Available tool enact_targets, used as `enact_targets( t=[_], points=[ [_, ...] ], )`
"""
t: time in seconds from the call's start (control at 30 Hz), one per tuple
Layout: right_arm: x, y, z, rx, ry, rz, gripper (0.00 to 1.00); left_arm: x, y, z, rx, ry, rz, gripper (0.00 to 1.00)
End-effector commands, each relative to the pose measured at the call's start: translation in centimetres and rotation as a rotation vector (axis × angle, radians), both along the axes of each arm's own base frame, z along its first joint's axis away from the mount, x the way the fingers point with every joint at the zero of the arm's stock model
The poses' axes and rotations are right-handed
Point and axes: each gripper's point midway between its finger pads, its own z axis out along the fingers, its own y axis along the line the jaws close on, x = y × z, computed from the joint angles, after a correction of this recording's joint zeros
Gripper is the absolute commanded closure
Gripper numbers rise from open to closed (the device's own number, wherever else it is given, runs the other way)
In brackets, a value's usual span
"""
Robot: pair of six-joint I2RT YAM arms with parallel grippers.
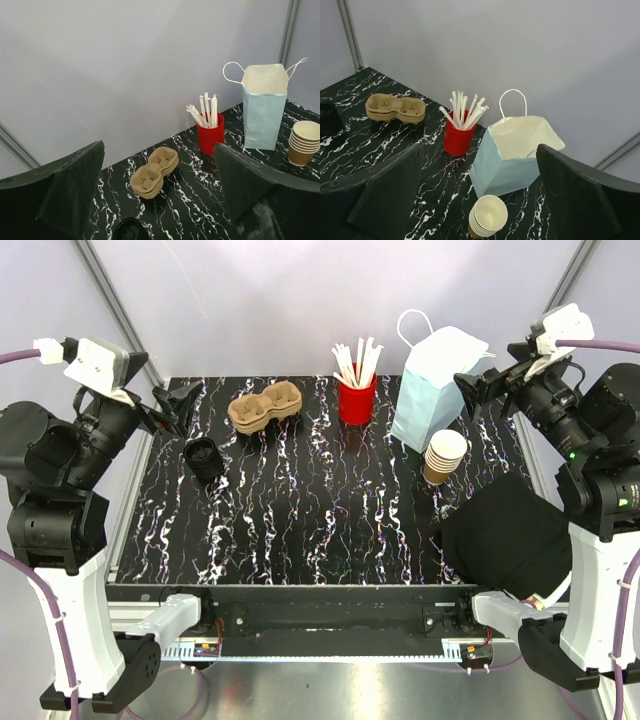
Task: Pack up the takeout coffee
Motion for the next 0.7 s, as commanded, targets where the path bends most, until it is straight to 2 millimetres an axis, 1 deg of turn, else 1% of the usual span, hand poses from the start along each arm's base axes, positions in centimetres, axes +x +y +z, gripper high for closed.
enact_targets(
  t=[0.0,0.03,0.13,0.23,0.37,0.4,0.67],
  points=[
    [-1.1,-1.1,2.2,0.015,-0.106,-0.05,0.0,0.4,0.1,0.3,-0.016,-0.021,0.008,0.01],
    [-1.1,-1.1,2.1,0.01,-0.108,-0.051,0.0,0.5,0.1,-0.1,-0.015,-0.012,0.007,0.01],
    [-1.1,-1.1,1.9,-0.01,-0.113,-0.047,0.0,0.4,-0.3,-0.4,-0.003,-0.011,-0.017,0.01],
    [-1.0,-0.8,1.5,-0.021,-0.11,-0.032,0.0,0.4,-0.3,-0.2,0.0,-0.018,-0.017,0.01],
    [-0.9,0.1,0.8,-0.026,-0.092,0.019,0.0,0.0,-0.2,0.1,-0.007,-0.026,-0.012,0.01],
    [-0.6,0.3,0.6,-0.025,-0.083,0.026,0.0,-0.1,-0.1,0.2,-0.006,-0.028,-0.01,0.01],
    [-0.5,1.3,0.8,-0.01,-0.072,0.082,0.0,-0.4,0.1,0.3,-0.008,-0.029,0.004,0.01]
  ],
)
